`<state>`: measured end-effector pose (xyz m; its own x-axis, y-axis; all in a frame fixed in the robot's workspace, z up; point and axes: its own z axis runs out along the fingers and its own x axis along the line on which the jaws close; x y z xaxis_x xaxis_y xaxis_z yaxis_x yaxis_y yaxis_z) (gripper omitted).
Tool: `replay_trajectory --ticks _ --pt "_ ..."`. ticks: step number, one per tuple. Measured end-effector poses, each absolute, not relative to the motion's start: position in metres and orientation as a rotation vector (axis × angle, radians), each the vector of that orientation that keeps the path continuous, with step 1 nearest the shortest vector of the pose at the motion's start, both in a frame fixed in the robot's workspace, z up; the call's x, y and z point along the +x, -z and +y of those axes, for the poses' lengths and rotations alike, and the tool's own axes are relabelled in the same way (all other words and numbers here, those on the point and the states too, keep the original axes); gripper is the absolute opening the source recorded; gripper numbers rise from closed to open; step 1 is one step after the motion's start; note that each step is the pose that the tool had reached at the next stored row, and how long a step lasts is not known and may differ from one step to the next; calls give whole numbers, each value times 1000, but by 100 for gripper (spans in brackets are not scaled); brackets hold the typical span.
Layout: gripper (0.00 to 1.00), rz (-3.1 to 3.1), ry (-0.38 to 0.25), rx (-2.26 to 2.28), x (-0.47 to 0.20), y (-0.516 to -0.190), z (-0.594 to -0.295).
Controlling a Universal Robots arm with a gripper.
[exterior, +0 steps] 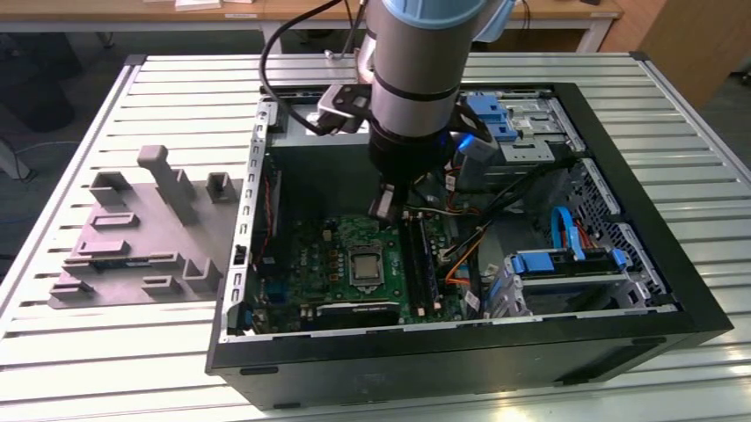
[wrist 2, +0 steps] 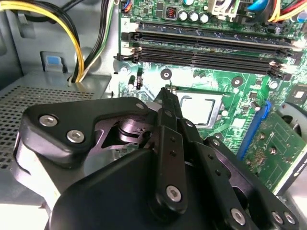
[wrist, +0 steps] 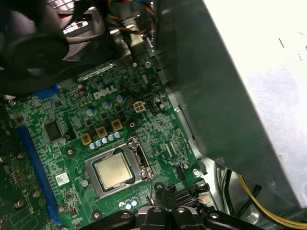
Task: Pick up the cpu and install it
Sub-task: 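Install the first cpu locking lever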
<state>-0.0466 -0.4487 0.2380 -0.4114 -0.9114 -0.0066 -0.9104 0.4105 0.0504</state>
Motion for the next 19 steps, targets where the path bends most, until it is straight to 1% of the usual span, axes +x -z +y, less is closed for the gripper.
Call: replay_trajectory --ticks 19 --pt "11 -2518 68 1836 -48 -237 -458"
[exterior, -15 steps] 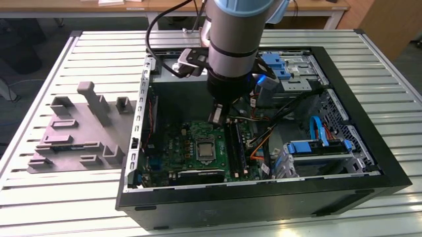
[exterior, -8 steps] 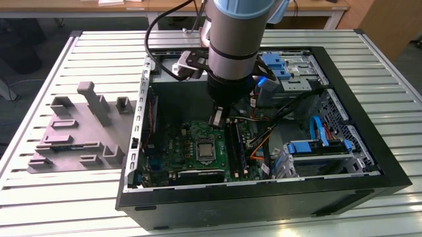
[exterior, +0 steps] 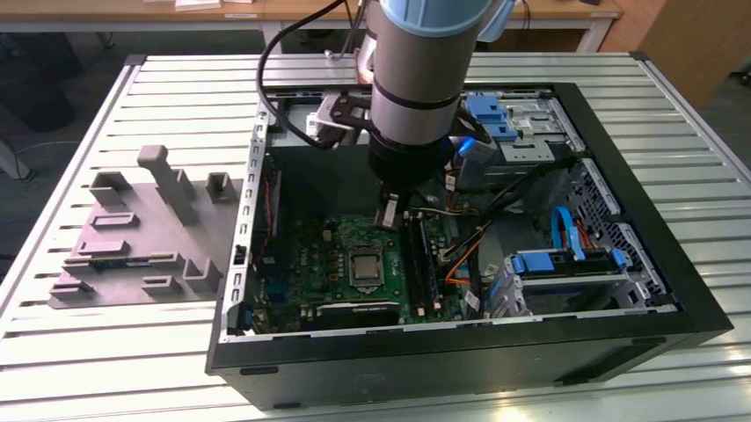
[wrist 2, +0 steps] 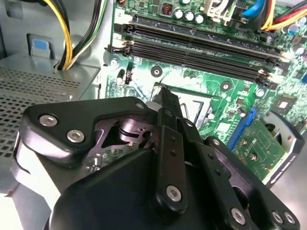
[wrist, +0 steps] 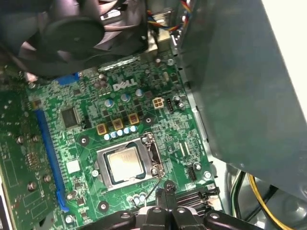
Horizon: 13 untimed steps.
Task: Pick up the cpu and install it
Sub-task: 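Install the first cpu locking lever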
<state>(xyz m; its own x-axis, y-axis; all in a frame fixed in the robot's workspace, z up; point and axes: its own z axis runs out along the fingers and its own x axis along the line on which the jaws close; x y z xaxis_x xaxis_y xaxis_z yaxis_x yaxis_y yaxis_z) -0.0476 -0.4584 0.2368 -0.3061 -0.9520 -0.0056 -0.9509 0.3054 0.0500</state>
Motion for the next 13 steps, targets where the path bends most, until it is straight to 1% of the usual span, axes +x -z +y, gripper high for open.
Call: replay_trajectory --ticks 13 --pt "11 -2391 65 1993 -51 -234 -464"
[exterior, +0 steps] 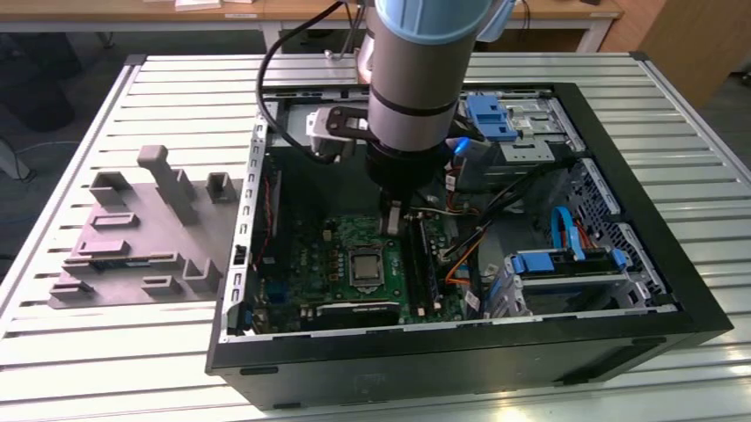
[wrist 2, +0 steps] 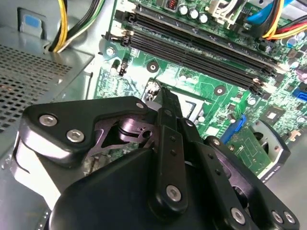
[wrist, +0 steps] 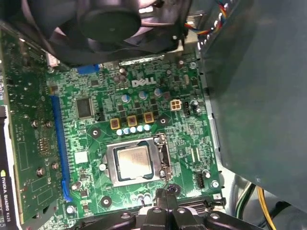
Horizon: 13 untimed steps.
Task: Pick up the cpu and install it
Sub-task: 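Install the first cpu locking lever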
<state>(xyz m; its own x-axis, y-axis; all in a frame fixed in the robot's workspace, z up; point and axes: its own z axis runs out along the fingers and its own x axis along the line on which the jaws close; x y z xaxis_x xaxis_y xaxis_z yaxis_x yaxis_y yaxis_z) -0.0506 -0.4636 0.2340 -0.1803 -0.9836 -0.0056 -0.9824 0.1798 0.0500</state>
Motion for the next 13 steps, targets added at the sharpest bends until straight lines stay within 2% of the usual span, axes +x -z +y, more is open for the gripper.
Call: replay_trajectory --ticks 13 --pt "11 -2310 49 2073 -51 -233 -471"
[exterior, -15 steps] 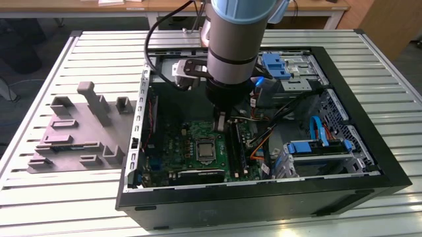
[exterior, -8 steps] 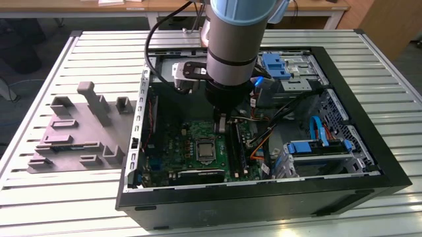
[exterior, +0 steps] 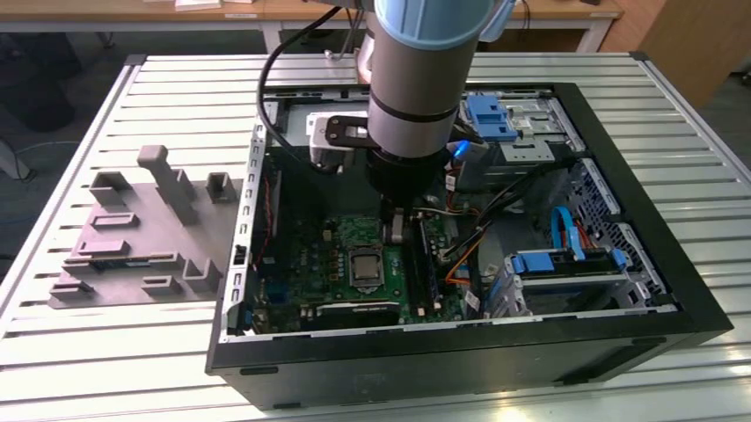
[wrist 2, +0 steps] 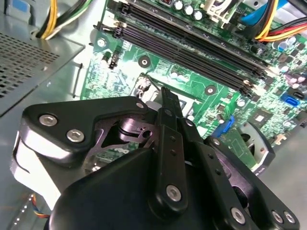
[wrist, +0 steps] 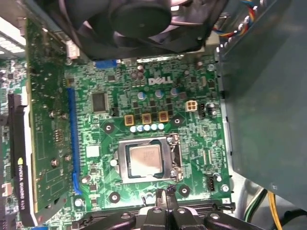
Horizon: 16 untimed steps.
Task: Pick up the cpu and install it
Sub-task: 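Install the first cpu locking lever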
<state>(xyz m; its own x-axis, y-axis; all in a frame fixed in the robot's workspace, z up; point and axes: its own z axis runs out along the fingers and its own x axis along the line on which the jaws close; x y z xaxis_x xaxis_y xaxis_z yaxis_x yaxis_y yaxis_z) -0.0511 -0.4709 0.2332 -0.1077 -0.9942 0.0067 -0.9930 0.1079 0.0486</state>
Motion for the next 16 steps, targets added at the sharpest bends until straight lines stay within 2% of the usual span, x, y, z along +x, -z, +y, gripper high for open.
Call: replay_trajectory --ticks 16 --pt "11 -2233 42 2150 -51 -232 -477"
